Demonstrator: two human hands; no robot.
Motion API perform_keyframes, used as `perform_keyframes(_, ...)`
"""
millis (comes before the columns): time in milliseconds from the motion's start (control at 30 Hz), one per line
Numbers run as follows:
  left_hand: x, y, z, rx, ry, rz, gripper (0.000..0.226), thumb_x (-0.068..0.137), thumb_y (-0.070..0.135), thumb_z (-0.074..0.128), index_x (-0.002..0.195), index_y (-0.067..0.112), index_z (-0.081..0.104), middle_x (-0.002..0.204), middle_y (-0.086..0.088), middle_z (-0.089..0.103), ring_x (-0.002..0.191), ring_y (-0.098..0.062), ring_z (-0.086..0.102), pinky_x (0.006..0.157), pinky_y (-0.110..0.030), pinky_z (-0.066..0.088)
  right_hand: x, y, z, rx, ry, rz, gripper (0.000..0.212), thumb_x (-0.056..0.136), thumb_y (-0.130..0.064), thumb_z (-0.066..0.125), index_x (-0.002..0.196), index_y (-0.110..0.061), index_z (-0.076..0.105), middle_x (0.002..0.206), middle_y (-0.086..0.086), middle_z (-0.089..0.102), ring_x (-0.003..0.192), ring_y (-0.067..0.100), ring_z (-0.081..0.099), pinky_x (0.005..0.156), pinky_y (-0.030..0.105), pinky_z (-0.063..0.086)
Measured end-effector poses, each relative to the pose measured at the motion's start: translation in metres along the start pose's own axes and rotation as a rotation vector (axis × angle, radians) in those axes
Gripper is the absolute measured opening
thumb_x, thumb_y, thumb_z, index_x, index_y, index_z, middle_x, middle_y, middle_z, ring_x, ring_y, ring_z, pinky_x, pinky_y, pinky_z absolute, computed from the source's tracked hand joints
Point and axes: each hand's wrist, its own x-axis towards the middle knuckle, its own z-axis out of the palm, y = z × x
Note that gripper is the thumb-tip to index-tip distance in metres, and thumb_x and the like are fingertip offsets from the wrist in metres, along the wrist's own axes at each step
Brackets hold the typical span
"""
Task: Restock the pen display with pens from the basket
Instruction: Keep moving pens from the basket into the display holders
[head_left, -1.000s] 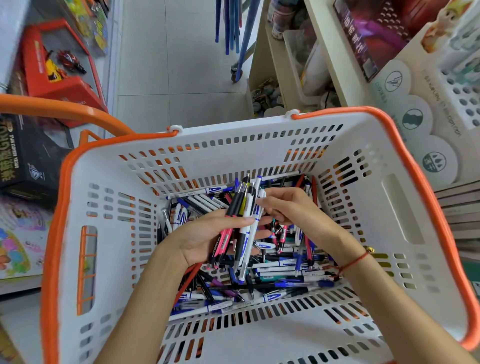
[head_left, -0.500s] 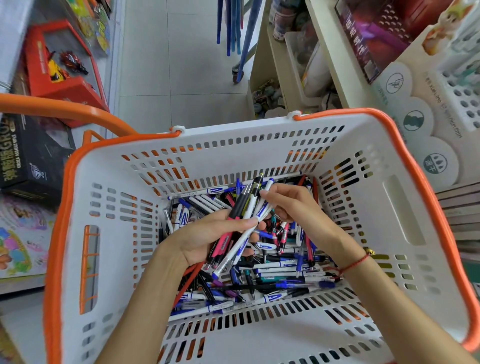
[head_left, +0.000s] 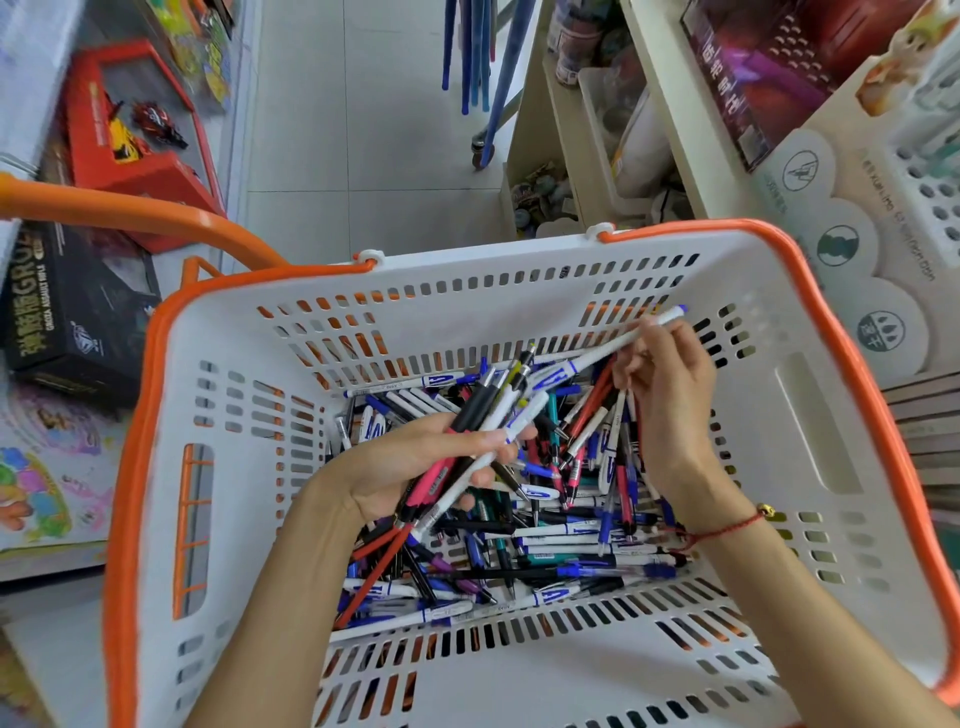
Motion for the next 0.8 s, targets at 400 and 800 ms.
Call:
perform_keyframes(400,0.011,-0.003,0.01,-0.148,0.468,0.14,0.012,0.094,0.017,0.058,0.099,0.008,0.065,0.114,-0.021,0.069,0.104,-0.031,0.068,0.085,-0.043,0.058,-0.037,0.014,0.017,-0.556,-0.528,-0.181,0.012,0.088,0.001,0.063,0.081,-0.004,0.055,0.08,0.0,0.075,0.082,0.005,0.072,0.071,0.028,0.058)
perform_keyframes(800,0.012,-0.007,0.012,-0.023,0.482,0.082,0.011,0.094,0.023,0.061,0.093,0.014,0.065,0.065,0.005,0.071,0.055,-0.003,0.067,0.051,-0.019,0.053,-0.034,0.007,0.017,-0.711,-0.876,0.007,0.017,0.09,-0.022,0.069,0.082,-0.01,0.06,0.068,-0.011,0.063,0.063,-0.004,0.059,0.063,0.022,0.05)
